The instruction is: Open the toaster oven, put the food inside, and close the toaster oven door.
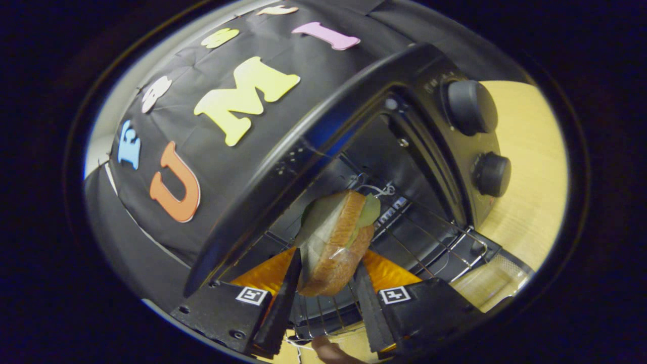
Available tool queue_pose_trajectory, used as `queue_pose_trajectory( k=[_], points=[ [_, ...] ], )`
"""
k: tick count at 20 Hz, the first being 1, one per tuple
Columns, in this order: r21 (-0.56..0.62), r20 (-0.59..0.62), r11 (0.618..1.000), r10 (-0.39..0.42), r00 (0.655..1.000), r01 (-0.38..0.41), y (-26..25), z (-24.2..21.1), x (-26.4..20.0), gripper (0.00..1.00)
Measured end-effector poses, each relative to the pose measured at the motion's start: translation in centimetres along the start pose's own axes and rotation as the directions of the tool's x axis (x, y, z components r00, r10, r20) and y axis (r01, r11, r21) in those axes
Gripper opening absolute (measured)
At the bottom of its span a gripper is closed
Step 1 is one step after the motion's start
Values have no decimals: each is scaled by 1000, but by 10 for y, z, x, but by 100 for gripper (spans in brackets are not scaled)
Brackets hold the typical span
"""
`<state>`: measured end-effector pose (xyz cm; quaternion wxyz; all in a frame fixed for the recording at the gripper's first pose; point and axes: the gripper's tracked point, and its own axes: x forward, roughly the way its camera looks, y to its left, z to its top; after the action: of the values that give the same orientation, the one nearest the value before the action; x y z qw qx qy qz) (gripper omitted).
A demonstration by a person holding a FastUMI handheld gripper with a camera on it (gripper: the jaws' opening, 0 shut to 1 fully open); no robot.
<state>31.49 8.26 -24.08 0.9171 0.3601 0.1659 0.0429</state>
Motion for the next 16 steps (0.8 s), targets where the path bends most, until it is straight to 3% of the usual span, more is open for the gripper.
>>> queue_pose_trajectory(
  k=[3, 7, 11, 13, 16],
  points=[
    [-199, -12, 980, -31, 999, 28, 2, -5, 0, 78],
    [-353, -41, 933, -88, 995, 68, 0, -17, -6, 90],
    [-512, -83, 855, -148, 985, 85, 2, -31, -10, 90],
    [-525, -136, 848, -164, 977, 70, 2, -48, -14, 90],
    [-587, -100, 805, -182, 978, 90, 0, -50, -16, 90]
  ],
)
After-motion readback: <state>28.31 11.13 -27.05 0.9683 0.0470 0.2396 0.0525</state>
